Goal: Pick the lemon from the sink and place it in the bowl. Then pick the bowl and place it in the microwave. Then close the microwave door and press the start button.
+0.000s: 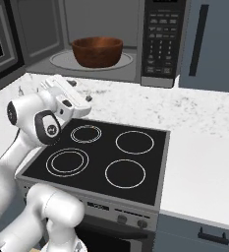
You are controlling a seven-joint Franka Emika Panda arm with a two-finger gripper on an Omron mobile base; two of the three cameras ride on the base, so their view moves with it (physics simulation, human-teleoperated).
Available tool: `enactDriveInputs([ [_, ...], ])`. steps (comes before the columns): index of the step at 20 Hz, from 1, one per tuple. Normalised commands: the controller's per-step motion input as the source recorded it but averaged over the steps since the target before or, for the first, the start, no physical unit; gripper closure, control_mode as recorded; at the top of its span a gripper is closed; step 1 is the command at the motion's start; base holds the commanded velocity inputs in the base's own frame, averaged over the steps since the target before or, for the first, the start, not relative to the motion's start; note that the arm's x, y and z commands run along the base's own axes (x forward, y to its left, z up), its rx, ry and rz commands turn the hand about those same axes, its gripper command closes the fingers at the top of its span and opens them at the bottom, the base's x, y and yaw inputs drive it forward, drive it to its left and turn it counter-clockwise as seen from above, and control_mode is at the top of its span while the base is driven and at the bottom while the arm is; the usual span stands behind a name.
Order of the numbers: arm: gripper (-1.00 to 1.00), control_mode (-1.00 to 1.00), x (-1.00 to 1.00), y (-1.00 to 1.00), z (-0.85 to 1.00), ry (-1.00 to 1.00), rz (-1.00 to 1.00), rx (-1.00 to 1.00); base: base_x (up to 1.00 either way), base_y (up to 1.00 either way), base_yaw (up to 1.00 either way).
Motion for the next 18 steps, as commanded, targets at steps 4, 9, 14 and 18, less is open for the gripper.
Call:
enactDriveInputs([
  [4,-1.00,-1.00,-0.06,0.07,-0.03,-0.13,-0.08,-0.25,0.00,0.00,0.00],
  [9,-1.00,-1.00,-0.05,0.12,-0.03,-0.15,-0.08,-0.26,0.00,0.00,0.00],
  [14,-1.00,-1.00,-0.26,0.07,0.00,-0.16,-0.01,-0.18,0.00,0.00,0.00],
  [18,-1.00,-1.00,-0.02,0.40,0.00,-0.13,0.00,-0.13,0.00,0.00,0.00],
])
